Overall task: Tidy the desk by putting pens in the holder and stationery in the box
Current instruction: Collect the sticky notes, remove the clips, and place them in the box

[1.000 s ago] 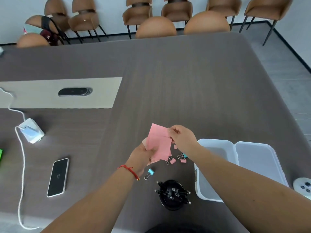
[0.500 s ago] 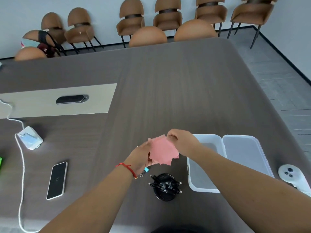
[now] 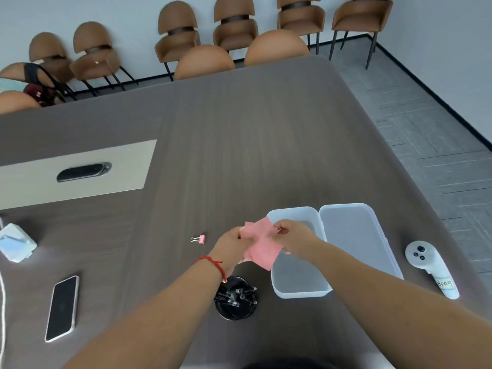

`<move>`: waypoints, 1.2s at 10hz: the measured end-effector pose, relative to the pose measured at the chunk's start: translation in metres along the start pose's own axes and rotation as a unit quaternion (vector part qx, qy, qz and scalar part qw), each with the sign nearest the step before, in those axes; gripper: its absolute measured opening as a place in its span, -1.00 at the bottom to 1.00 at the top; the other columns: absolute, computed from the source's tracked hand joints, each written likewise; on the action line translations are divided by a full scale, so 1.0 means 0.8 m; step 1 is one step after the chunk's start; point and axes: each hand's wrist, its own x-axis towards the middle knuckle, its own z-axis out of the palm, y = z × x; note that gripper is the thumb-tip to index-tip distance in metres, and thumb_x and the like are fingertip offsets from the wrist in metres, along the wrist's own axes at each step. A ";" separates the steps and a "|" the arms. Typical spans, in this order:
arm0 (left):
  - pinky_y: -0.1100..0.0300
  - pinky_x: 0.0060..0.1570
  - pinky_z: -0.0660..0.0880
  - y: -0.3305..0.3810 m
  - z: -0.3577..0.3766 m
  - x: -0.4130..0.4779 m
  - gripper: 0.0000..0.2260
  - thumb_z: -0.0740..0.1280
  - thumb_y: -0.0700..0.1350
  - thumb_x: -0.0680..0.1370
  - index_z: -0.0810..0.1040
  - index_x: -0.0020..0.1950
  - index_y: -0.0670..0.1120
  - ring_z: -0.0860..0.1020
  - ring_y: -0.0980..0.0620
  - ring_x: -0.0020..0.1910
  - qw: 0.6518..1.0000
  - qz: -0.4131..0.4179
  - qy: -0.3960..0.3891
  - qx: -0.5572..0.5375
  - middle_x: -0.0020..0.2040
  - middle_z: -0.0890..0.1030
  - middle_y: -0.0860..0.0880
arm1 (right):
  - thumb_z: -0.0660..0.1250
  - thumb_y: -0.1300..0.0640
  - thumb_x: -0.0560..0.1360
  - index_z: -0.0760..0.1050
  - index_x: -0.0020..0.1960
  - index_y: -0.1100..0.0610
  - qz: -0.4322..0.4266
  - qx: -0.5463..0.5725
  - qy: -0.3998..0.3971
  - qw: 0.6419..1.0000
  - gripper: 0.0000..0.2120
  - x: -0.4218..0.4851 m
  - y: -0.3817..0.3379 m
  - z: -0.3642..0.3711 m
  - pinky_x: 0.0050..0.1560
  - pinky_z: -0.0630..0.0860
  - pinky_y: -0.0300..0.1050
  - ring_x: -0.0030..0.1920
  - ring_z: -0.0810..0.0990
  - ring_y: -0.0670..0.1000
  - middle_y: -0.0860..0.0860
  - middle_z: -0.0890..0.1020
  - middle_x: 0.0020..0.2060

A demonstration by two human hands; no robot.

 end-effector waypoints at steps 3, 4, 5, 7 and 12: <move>0.28 -0.21 0.45 -0.016 0.090 0.070 -0.61 0.25 -0.32 0.54 0.34 0.35 -0.14 0.51 -0.09 -0.09 0.995 -0.058 0.006 0.083 -0.13 0.50 -0.06 | 0.12 0.24 0.56 0.43 0.16 0.15 0.185 0.080 0.135 0.970 -0.78 0.047 0.071 -0.002 -0.14 0.42 -0.13 -0.15 0.50 0.10 0.08 0.58 -0.07; 0.24 -0.30 0.40 -0.016 0.120 0.090 -0.68 0.27 -0.21 0.49 0.33 0.21 -0.04 0.46 -0.01 -0.17 0.986 -0.065 0.014 0.150 -0.09 0.46 -0.04 | 0.15 0.30 0.56 0.32 0.31 0.27 0.165 0.073 0.137 0.974 -0.68 0.062 0.080 0.001 -0.20 0.44 -0.21 -0.15 0.46 0.08 0.08 0.46 -0.06; 0.02 -0.07 0.53 -0.033 0.138 0.128 -0.28 0.27 -0.02 0.26 0.31 0.43 -0.13 0.49 -0.01 -0.14 0.992 -0.082 0.036 0.088 -0.01 0.53 -0.10 | 0.21 0.31 0.57 0.28 0.35 0.28 0.163 0.046 0.125 0.978 -0.64 0.082 0.090 0.005 -0.53 0.25 -0.43 -0.32 0.35 -0.05 0.06 0.42 -0.07; -0.11 0.28 0.48 -0.054 0.147 0.146 -0.23 0.30 0.14 0.22 0.29 0.43 0.04 0.57 -0.10 0.21 0.995 -0.098 0.035 0.006 0.22 0.59 -0.10 | 0.22 0.24 0.57 0.40 0.28 0.22 0.146 -0.012 0.130 0.981 -0.71 0.120 0.117 0.017 -0.42 0.27 -0.35 -0.18 0.43 0.02 0.01 0.44 -0.08; 0.05 0.45 0.29 -0.031 0.125 0.121 -0.18 0.32 0.07 0.32 0.10 0.55 0.09 0.41 0.00 0.39 0.986 -0.154 -0.025 -0.065 0.46 0.38 -0.01 | 0.23 0.16 0.52 0.29 0.33 0.23 0.110 -0.182 0.068 0.975 -0.59 0.098 0.085 0.004 0.02 0.46 -0.05 0.22 0.48 0.19 0.20 0.39 0.25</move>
